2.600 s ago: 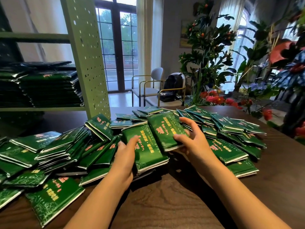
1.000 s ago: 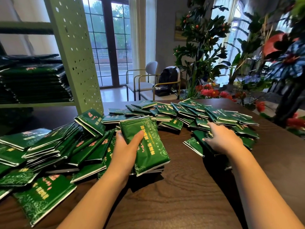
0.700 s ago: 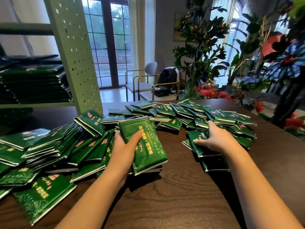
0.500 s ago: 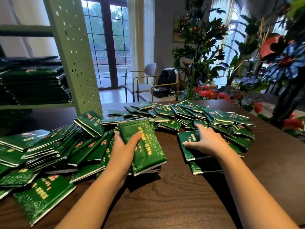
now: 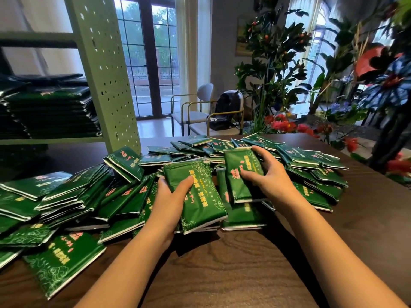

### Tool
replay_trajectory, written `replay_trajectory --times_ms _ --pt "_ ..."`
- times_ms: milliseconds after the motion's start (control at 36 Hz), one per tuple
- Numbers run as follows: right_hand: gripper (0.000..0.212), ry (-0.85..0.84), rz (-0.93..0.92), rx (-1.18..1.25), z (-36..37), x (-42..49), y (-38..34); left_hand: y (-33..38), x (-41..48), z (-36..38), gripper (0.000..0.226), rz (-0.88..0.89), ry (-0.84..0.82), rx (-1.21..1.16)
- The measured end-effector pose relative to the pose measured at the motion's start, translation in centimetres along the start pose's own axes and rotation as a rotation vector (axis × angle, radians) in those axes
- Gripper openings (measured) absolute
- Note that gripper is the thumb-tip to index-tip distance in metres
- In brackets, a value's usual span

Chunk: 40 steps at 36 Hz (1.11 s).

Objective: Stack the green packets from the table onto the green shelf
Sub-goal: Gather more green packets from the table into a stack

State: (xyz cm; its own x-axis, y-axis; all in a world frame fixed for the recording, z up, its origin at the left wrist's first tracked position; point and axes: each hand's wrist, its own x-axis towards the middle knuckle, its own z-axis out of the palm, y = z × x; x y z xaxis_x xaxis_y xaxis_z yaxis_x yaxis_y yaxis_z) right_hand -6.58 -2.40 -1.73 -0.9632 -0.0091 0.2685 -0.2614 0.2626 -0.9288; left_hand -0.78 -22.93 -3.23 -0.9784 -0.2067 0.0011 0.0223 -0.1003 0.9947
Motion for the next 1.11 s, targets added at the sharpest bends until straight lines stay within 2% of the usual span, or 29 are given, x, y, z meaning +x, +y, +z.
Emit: replay_trajectory --times_ms 56,111,389,528,667,750,833,889,1000,1083,1111 --pt "0.063 0.026 0.003 0.181 0.2 0.0 0.0 0.0 0.1 0.0 0.063 0.001 0.010 -0.005" --pt "0.058 0.049 0.022 0.295 0.4 0.1 -0.3 -0.1 0.3 -0.1 0.051 -0.020 0.020 -0.004" --pt "0.049 0.214 0.225 0.801 -1.1 0.6 -1.1 0.4 0.3 -0.5 0.033 -0.109 0.023 -0.158" --pt "0.045 0.086 0.266 0.843 -0.4 0.1 -1.2 0.4 0.1 -0.5 0.031 -0.093 -0.029 -0.062" --pt "0.049 -0.035 0.244 0.711 1.7 -1.0 -1.9 0.4 -0.1 -0.4 0.027 -0.116 -0.103 0.043" --pt "0.053 -0.066 0.185 0.654 3.1 -1.6 -1.8 0.5 -0.2 -0.5 0.037 -0.103 -0.126 0.036" --pt "0.054 -0.060 0.105 0.574 4.3 -2.4 -1.8 0.0 0.4 -0.5 0.082 -0.087 -0.123 0.045" --pt "0.056 -0.019 0.019 0.509 5.1 -2.9 -1.7 -0.8 1.1 -0.6 0.095 -0.099 -0.140 -0.005" --pt "0.057 0.053 -0.078 0.426 6.5 -3.6 -1.4 -0.9 1.1 -0.7 0.095 -0.098 -0.139 -0.047" --pt "0.057 0.096 -0.111 0.385 7.1 -4.0 -1.2 -0.5 0.6 -0.5 0.109 -0.085 -0.166 -0.035" --pt "0.057 0.098 -0.118 0.382 7.2 -4.0 -1.2 -0.1 0.2 -0.3 0.101 -0.071 -0.176 -0.029"
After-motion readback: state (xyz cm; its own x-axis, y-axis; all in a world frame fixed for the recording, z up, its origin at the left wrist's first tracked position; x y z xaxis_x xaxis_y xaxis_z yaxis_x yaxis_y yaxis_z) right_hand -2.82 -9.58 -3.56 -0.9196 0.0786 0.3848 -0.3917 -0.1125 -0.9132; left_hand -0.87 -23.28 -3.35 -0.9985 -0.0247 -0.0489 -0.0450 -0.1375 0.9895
